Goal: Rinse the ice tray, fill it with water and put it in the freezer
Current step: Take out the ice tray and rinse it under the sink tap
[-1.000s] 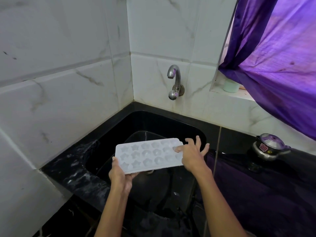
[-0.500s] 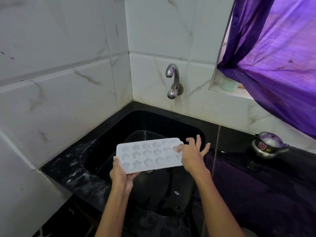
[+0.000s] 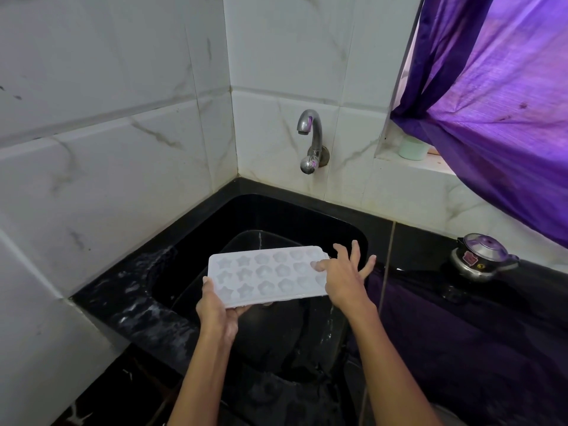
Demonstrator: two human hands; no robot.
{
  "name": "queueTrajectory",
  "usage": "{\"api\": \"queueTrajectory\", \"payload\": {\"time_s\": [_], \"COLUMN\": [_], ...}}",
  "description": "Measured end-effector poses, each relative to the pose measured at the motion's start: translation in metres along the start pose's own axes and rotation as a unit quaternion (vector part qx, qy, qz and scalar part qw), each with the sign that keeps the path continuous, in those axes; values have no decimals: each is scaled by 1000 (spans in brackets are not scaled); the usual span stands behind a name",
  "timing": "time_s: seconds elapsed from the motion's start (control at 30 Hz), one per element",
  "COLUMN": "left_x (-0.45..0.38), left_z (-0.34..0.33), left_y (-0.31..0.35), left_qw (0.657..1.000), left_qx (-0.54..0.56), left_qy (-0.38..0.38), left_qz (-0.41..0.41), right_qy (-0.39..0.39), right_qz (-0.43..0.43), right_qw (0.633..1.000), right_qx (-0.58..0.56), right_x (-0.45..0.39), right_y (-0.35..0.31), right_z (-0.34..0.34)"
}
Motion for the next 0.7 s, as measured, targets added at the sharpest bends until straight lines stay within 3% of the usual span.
{"api": "queueTrajectory", "payload": {"time_s": [0.2, 0.37, 0.7], "left_x": [0, -1, 2], "left_z": [1, 2, 1], "left_y": [-1, 0, 3], "left_qw": [1000, 1000, 1000], "left_qx": [-12, -9, -17], "left_qy": [-2, -6, -7], "left_qz": [5, 8, 8], "right_qy": [-7, 46, -24], "right_qz": [-6, 11, 62], "right_qw": [1000, 998, 998], "right_qx": [-10, -42, 11], "right_x": [1, -3, 4], "right_y": [1, -6, -30], "right_z": [-3, 7, -2]}}
Point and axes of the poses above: each hand's wrist, its own x-axis away from the middle knuckle, its own z-axis out of the back of the hand, y = z × x, the point moved 6 cm from there along -x, towards the middle knuckle, and after that the axes turned 2 degrees about x, right-handed, at the moved point
